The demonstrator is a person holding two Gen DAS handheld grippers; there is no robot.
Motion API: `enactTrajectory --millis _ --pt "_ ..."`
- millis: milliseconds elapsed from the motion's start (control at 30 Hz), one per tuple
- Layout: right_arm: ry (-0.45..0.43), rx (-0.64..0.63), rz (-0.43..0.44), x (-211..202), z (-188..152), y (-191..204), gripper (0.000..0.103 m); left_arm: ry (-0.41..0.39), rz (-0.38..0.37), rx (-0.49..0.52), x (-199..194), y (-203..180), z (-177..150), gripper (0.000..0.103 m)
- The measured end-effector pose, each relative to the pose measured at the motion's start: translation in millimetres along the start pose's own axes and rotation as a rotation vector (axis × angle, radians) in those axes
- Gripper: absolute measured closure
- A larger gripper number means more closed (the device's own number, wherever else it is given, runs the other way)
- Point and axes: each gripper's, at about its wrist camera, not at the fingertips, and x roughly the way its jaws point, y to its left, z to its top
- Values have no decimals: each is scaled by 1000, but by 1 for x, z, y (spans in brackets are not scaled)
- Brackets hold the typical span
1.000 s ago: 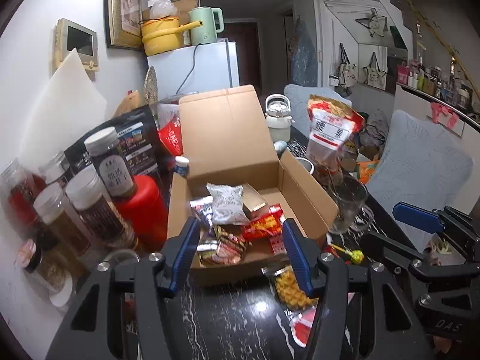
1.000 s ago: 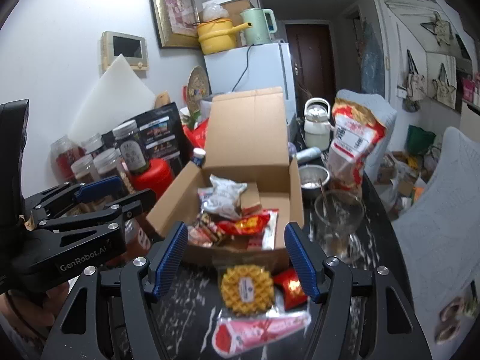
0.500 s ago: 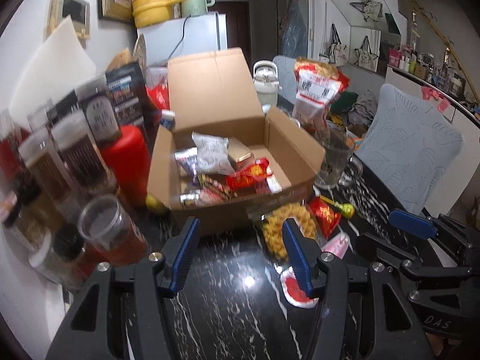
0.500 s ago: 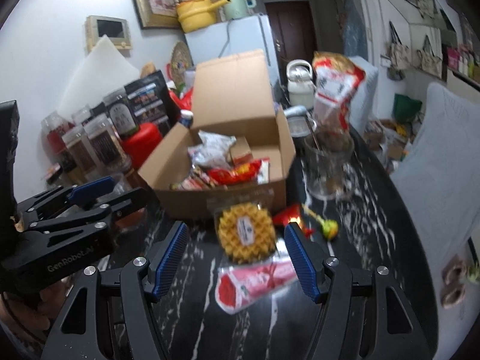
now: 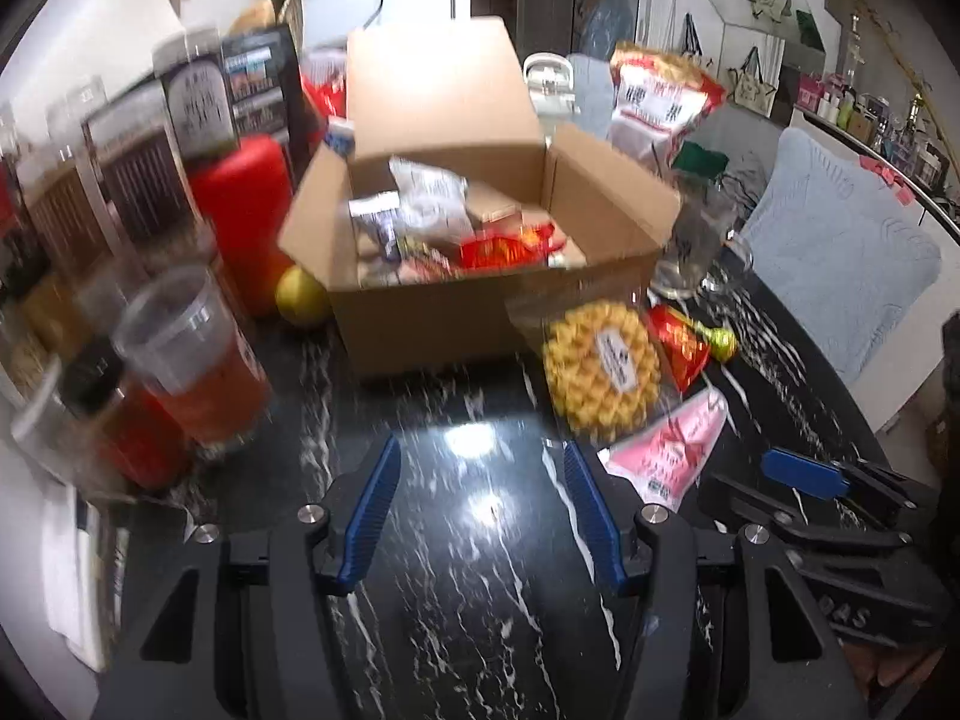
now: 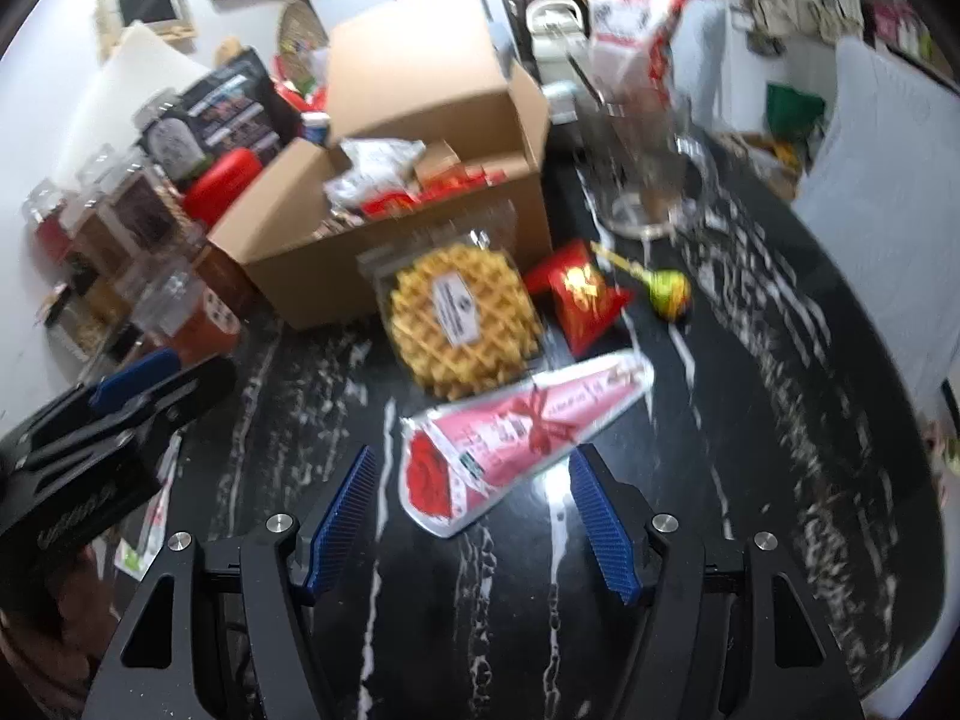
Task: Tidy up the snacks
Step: 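Move both grippers back to the remaining snacks on the table, then grasp the waffle bag with the left gripper while the right gripper grasps the pink wafer packet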
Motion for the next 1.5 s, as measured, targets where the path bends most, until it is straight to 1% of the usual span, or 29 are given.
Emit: enactTrajectory --millis 67,133,200,333,400,467,567,667,767,933,1033,1200,1267,1300,1367,1433,1467,1500 --pt "24 32 -4 11 -1 -5 25 21 4 -2 6 1 -6 47" --pt "34 70 5 20 -1 -10 20 36 14 1 12 1 -11 47" --pt "56 126 2 32 2 -16 20 47 11 -7 16 4 -13 47" --pt "91 162 -85 49 9 -16 20 54 27 -21 22 10 -14 47" --pt "106 177 -109 56 10 -16 20 54 37 -32 26 14 -13 47" --pt "99 200 -127 60 13 -14 12 58 38 -44 29 18 -11 47" --pt "79 241 -155 64 17 -15 10 65 44 -51 34 21 -11 47" --pt "71 215 -217 70 22 -13 8 77 48 -50 39 22 -11 47" --pt "78 116 -274 78 21 -5 8 91 26 -59 43 24 -10 47" --pt "58 26 -286 77 12 -3 8 75 27 -67 42 27 -4 47" --pt "42 -19 -313 73 8 -7 21 77 22 -71 44 26 -2 47" --pt "45 -87 -283 63 2 -13 38 99 -1 -55 49 16 -2 47" --pt "45 -103 -277 59 0 -16 53 104 -9 -44 50 10 -2 47" --pt "42 -112 -276 56 -2 -18 56 105 -17 -36 50 6 -2 47" --pt "42 -130 -262 50 -5 -23 67 105 -23 -22 51 -1 -1 47" --pt "42 -138 -255 48 -6 -25 72 103 -43 -15 50 -8 1 47" --pt "36 -138 -247 45 -8 -28 75 96 -40 -10 50 -10 2 47" --pt "28 -136 -238 42 -8 -31 76 90 -34 0 50 -14 3 47"
